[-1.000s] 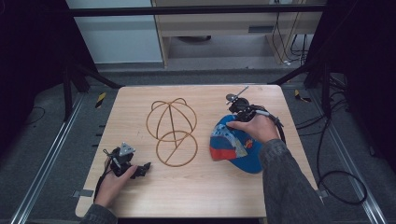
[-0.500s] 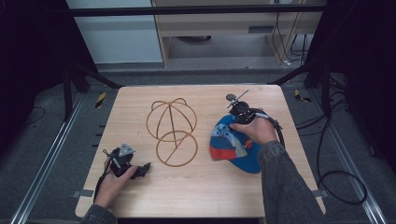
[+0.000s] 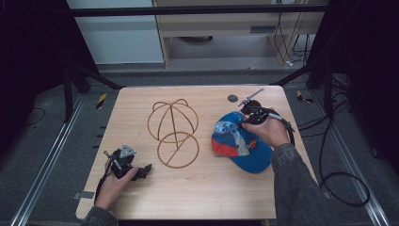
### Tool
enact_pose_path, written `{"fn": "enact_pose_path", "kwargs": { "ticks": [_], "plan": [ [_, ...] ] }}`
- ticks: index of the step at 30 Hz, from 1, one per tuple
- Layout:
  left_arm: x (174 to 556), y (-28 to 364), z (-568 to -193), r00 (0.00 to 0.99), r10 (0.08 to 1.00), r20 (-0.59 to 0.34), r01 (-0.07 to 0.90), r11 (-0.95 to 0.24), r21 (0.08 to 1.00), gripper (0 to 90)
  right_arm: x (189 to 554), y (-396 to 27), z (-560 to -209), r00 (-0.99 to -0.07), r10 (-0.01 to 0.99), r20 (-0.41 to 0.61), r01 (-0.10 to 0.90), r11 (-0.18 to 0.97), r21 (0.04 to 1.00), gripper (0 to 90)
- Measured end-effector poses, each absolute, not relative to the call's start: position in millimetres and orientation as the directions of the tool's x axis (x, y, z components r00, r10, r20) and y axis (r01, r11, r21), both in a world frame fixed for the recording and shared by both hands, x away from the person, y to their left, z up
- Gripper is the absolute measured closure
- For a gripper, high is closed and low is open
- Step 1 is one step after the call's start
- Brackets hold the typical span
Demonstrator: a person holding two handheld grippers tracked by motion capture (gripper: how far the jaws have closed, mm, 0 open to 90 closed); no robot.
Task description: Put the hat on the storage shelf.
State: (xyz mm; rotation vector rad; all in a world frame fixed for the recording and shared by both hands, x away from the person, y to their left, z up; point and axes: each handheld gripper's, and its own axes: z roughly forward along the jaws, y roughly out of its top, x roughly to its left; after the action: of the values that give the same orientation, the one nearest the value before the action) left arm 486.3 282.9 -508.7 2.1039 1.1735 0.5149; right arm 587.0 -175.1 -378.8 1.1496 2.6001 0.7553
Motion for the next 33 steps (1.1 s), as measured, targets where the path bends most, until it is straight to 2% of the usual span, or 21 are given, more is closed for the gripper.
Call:
{"fn": "enact_pose_path", "kwargs": {
  "ticks": [33],
  "plan": [
    [486, 283, -508, 0.522, 0.852, 0.024, 0.591, -0.382, 0.71, 0.0, 559, -210, -338, -0.658, 0.751, 0.052, 0.575, 0.457, 0.679, 89.7]
  ]
}}
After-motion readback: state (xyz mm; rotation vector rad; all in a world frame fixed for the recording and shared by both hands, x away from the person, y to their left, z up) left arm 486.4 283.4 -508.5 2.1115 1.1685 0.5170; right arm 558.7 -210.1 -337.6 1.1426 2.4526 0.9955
